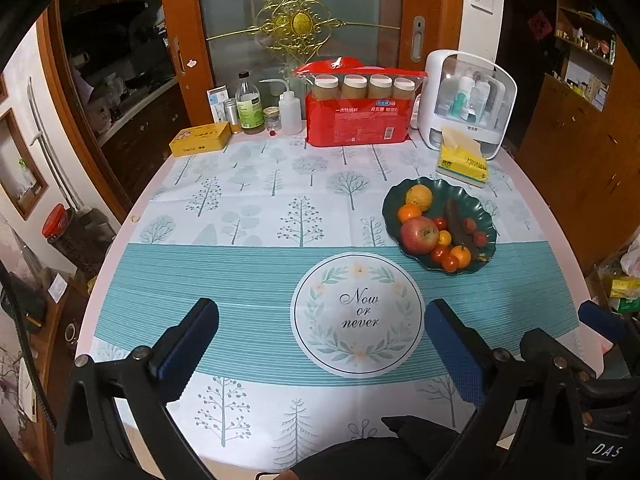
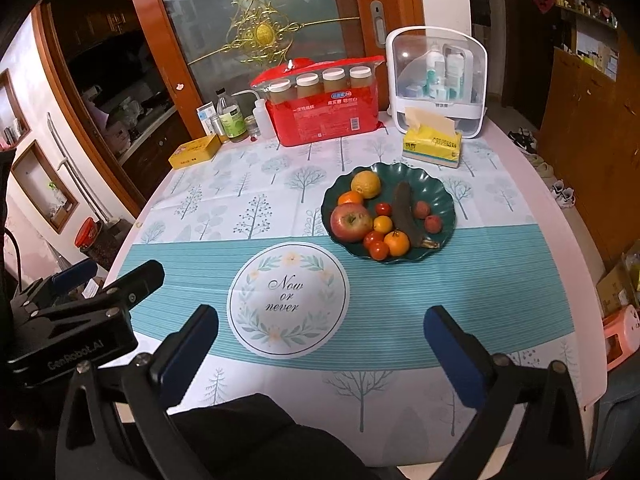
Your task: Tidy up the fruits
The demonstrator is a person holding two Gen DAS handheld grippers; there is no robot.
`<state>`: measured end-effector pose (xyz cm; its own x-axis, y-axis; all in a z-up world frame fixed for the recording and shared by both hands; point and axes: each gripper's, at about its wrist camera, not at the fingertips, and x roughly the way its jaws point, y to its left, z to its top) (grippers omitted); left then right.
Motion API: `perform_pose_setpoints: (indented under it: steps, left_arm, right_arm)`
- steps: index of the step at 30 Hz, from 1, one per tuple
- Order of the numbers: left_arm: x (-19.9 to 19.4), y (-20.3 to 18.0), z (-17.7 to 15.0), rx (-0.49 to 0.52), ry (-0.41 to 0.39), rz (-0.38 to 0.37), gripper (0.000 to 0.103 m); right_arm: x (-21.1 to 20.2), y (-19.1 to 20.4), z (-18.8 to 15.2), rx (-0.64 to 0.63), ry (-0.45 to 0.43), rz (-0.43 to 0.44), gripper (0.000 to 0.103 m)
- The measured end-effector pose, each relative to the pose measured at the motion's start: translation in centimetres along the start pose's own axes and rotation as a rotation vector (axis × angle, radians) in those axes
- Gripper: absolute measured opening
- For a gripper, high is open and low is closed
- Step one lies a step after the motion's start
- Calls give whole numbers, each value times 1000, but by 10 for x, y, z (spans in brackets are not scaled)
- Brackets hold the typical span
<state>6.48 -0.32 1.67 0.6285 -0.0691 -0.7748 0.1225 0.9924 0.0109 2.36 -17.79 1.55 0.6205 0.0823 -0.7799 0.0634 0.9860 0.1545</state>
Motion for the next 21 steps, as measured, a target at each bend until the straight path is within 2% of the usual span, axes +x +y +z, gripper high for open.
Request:
perform_pose_setpoints:
  steps: [21]
  left_arm:
    - [3,-1,0,5,5,7,102]
  right_arm:
    - [3,0,-2,7,18,-3,103]
